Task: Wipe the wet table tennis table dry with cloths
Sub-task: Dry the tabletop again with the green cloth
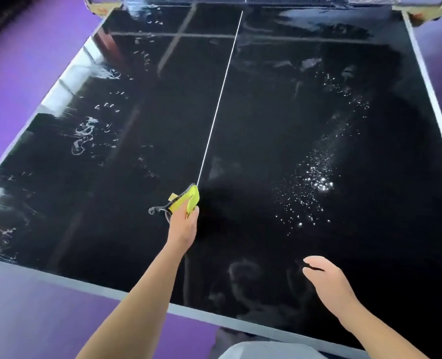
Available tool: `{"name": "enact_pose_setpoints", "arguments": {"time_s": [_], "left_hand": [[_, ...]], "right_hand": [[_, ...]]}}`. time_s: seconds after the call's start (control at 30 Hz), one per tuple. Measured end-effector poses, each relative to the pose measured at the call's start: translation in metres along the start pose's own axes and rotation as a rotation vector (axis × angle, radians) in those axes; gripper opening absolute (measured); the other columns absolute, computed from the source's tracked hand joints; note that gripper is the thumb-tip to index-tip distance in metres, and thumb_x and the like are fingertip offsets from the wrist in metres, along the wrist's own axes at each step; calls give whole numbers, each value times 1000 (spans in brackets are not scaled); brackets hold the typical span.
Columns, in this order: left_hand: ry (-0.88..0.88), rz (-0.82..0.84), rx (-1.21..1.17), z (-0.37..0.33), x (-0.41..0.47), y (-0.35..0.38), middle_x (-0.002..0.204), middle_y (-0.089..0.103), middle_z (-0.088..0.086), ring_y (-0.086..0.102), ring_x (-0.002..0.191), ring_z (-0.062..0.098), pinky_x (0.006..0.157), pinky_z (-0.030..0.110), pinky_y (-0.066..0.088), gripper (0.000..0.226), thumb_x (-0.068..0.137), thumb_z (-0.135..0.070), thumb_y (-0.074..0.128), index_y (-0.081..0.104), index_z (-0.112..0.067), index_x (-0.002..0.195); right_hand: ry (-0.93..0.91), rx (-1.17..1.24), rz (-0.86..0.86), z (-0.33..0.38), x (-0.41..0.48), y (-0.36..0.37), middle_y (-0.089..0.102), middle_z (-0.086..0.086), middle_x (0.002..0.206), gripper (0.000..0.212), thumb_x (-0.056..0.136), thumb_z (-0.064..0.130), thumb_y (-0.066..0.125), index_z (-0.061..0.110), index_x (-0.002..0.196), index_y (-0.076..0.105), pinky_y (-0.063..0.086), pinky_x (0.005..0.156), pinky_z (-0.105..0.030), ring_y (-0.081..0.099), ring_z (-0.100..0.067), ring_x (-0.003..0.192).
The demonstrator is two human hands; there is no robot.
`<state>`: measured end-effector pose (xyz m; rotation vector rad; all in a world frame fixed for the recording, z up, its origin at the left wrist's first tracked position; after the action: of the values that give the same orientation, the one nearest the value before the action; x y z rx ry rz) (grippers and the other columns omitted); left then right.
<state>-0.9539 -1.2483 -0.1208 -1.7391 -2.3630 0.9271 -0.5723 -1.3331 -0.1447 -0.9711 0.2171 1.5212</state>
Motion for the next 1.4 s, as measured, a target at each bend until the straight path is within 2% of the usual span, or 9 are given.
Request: {"name": "enact_pose_setpoints", "arguments": {"time_s": [0.1, 0.27, 0.4, 0.63, 0.77, 0.97, 1.2, 1.33, 1.4], "left_hand": [[114, 33, 634, 30, 17, 14, 152, 40, -6, 27, 145, 25, 118, 42, 22, 49, 94, -46, 57, 49, -40, 143], [196, 93, 882, 50, 25, 34, 169, -7, -3, -21, 153, 19, 122, 37, -18, 76, 98, -66, 31, 0, -37, 160], [37, -24, 891, 47, 26, 58, 168, -15, 2, -24, 152, 23, 123, 46, -13, 75, 98, -67, 15, -11, -33, 160], [-13, 84, 735, -11, -5, 175, 166, -24, 2, -30, 150, 23, 121, 49, -18, 75, 99, -59, 22, -17, -34, 157], [56, 152, 709, -58, -58, 269, 166, -25, 0, -29, 150, 23, 121, 47, -20, 72, 100, -51, 24, -17, -37, 157], [208, 280, 712, -124, -156, 425, 165, -26, -1, -34, 148, 21, 118, 43, -25, 70, 100, -42, 24, -16, -37, 158], [377, 567, 696, -192, -276, 614, 165, -25, -3, -35, 148, 21, 116, 42, -28, 60, 103, -44, 22, -4, -48, 157], [421, 886, 588, -223, -329, 681, 170, 6, -1, -13, 155, 27, 124, 45, -12, 53, 106, -39, 30, 26, -33, 158], [106, 1117, 165, -239, -355, 689, 157, 41, -1, 29, 150, 21, 124, 38, 20, 53, 99, -36, 41, 50, -16, 147]], "right_hand": [[45, -10, -40, -11, -1, -2, 59, 1, 129, 30, 96, 22, 60, 34, 123, 59, 40, 95, -32, 51, -16, 125], [32, -437, -203, -29, -5, -34, 28, 5, 161, 54, 99, 39, 51, 36, 150, 35, 24, 118, -46, 17, -20, 152], [118, -820, -186, -67, 4, -58, -16, 6, 166, 77, 94, 69, 30, 45, 153, -14, 6, 120, -51, -15, -19, 152], [90, -916, -141, -119, 8, -102, -35, 9, 157, 97, 79, 89, 26, 49, 140, -37, 8, 120, -54, -22, -16, 151], [-77, -900, -120, -132, 13, -127, -32, 14, 157, 96, 82, 83, 39, 51, 145, -26, 3, 120, -49, -22, -10, 149], [-367, -833, -45, -179, 12, -186, 13, 12, 165, 70, 90, 62, 40, 38, 154, 27, 14, 120, -46, 3, -7, 153], [-157, -820, -149, -301, -3, -346, 37, 7, 158, 71, 85, 56, 39, 40, 153, 27, 31, 108, -52, 24, -13, 147], [48, -580, -228, -349, -17, -406, 26, 6, 163, 71, 91, 48, 61, 37, 153, 29, 31, 110, -48, 26, -15, 149], [108, -353, -269, -357, -25, -425, 21, 11, 163, 71, 93, 41, 63, 36, 154, 28, 30, 113, -46, 26, -13, 149]]}}
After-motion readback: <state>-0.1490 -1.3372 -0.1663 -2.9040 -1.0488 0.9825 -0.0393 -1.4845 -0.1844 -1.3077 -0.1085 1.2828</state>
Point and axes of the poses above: each hand's wrist, its own x-axis towards the middle knuckle, its own y-axis out of the palm, z = x × y, the point moved 10 cm from there along x, towards the middle knuckle
